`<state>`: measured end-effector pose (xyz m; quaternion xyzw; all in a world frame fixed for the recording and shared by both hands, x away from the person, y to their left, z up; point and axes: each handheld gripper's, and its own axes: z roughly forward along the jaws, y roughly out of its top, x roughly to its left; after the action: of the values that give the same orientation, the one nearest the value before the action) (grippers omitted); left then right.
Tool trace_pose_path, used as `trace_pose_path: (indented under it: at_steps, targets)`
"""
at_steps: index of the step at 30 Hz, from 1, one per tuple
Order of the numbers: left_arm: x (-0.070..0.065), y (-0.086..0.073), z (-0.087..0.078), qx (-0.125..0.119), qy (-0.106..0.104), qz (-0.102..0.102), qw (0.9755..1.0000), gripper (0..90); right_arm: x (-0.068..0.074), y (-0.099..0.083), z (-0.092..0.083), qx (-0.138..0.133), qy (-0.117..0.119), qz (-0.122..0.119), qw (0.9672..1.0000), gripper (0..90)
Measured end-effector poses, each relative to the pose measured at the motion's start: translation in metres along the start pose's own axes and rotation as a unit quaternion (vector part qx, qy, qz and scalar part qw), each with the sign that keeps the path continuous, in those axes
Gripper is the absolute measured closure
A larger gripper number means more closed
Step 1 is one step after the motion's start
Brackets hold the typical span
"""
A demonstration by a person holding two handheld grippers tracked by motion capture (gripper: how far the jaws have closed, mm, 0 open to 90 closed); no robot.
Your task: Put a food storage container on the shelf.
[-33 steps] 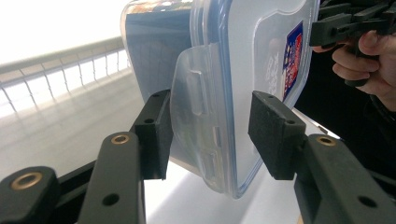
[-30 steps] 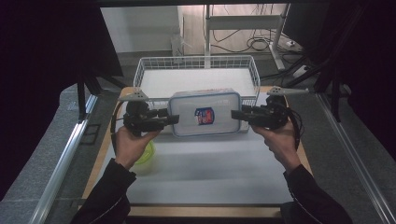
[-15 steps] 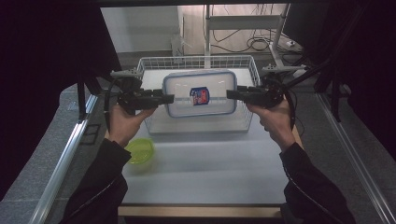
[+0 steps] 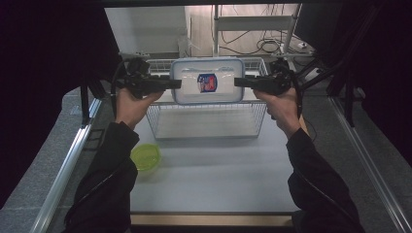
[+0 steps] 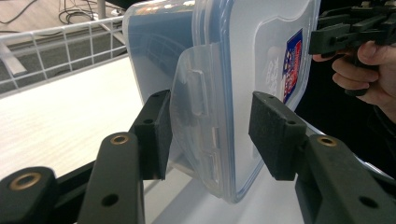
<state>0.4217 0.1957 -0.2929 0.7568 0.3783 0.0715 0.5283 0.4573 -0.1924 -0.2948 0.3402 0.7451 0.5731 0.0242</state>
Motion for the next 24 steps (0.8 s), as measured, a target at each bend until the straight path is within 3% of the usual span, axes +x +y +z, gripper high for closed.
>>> trace_pose_path:
  at_steps: [13,20,24]
  targets:
    - [0.025,-0.004,0.016,-0.009,-0.008,-0.028,0.9995,49.4,-0.015,0.004,0.017,0.01,-0.015,0.011,0.9998,52.0]
    - [0.024,-0.004,0.019,-0.01,-0.001,-0.028,0.9996,49.0,-0.021,0.001,0.019,0.002,-0.012,0.023,0.9997,51.4]
    - [0.019,-0.005,0.021,-0.011,0.016,-0.013,0.9997,46.0,-0.021,0.002,0.02,0.004,-0.017,0.017,0.9997,50.4]
